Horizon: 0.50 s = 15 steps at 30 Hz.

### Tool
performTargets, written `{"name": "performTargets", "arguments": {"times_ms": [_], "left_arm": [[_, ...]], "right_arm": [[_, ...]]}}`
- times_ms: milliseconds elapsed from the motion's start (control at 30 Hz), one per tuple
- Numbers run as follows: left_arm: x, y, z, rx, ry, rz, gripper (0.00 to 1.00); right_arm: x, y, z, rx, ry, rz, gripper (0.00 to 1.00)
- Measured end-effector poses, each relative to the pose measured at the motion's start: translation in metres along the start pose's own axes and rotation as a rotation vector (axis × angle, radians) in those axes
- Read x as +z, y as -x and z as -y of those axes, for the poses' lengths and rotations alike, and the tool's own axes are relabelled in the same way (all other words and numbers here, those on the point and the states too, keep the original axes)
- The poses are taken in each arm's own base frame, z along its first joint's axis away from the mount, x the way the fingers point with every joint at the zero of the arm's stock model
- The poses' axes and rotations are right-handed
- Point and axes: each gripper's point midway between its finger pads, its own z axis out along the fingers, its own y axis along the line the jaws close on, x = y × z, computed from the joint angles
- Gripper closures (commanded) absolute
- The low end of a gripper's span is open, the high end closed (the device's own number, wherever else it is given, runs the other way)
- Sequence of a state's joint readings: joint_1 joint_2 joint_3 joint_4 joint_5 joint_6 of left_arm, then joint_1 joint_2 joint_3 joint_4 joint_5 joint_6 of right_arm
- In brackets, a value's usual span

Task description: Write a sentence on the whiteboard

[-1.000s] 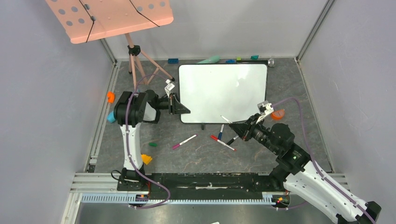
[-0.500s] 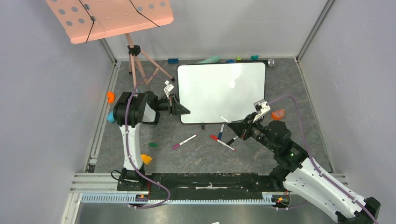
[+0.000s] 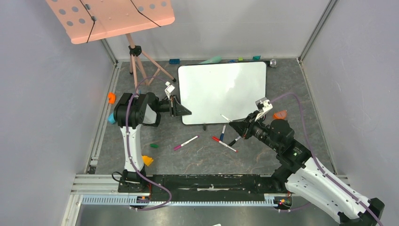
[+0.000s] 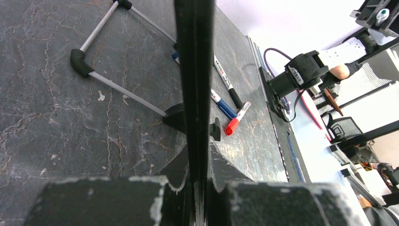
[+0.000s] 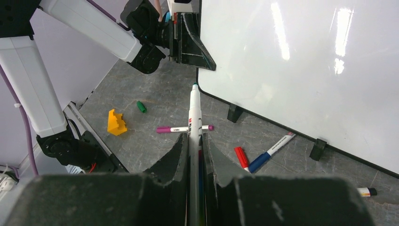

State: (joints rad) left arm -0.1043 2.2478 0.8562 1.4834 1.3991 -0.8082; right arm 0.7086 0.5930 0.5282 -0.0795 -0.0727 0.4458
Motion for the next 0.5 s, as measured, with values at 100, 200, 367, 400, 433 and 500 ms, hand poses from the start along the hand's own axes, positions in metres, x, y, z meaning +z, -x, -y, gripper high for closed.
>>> {"name": "performTargets", "arguments": {"times_ms": [100, 200, 367, 400, 433, 500], "left_arm": [[0.000, 0.000, 0.000, -0.006, 0.002, 0.002, 0.98], [0.000, 0.001, -0.001, -0.011, 0.006, 0.006, 0.98], [0.002, 0.009, -0.009, -0.011, 0.018, 0.027, 0.98], [0.003, 0.011, -0.012, -0.012, 0.020, 0.031, 0.98], [0.004, 0.013, -0.013, -0.016, 0.020, 0.033, 0.98], [0.005, 0.014, -0.015, -0.018, 0.023, 0.038, 0.98]], "right_arm": [[0.002, 0.009, -0.004, 0.000, -0.004, -0.004, 1.00], [-0.002, 0.026, -0.008, -0.004, -0.024, 0.003, 1.00], [-0.019, 0.048, -0.014, -0.038, -0.027, 0.050, 1.00], [-0.022, 0.048, -0.014, -0.043, -0.028, 0.053, 1.00], [-0.025, 0.047, -0.013, -0.050, -0.025, 0.061, 1.00], [-0.031, 0.041, -0.011, -0.053, -0.021, 0.072, 1.00]]}}
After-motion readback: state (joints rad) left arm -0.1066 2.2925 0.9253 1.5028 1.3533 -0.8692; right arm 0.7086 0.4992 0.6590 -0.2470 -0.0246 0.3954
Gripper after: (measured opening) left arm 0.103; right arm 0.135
